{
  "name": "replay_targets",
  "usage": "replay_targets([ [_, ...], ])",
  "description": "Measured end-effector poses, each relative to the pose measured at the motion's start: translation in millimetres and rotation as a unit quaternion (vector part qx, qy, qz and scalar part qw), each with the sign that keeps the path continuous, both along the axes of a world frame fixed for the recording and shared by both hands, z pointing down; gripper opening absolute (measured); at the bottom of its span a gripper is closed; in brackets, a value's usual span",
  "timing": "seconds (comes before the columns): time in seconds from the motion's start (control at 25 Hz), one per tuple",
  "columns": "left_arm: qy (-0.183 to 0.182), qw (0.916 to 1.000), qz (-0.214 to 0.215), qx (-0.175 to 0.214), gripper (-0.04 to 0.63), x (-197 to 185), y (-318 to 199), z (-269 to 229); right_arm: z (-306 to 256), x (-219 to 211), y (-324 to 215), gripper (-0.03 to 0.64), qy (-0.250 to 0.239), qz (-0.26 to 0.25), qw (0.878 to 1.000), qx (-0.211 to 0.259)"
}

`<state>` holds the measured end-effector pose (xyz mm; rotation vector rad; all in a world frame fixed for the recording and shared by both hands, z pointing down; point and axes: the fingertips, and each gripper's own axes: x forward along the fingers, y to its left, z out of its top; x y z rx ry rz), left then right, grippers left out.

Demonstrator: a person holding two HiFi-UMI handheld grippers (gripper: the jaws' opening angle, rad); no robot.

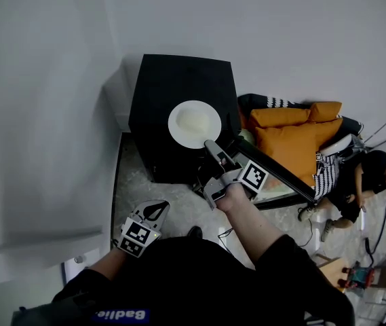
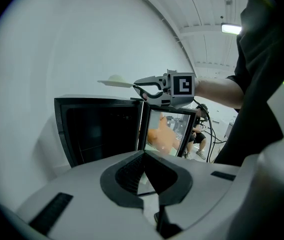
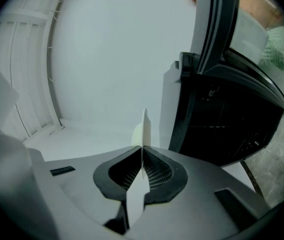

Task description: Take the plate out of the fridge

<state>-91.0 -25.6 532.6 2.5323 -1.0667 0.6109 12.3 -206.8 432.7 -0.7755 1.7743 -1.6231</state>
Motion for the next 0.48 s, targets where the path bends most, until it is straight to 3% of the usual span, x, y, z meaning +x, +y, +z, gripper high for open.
replay_targets([
  [0.48, -0.003, 1.0000, -0.003, -0.006, 0.008, -1, 0, 4, 7, -6, -36, 0.015, -0.010, 0.036, 0.999, -0.010],
])
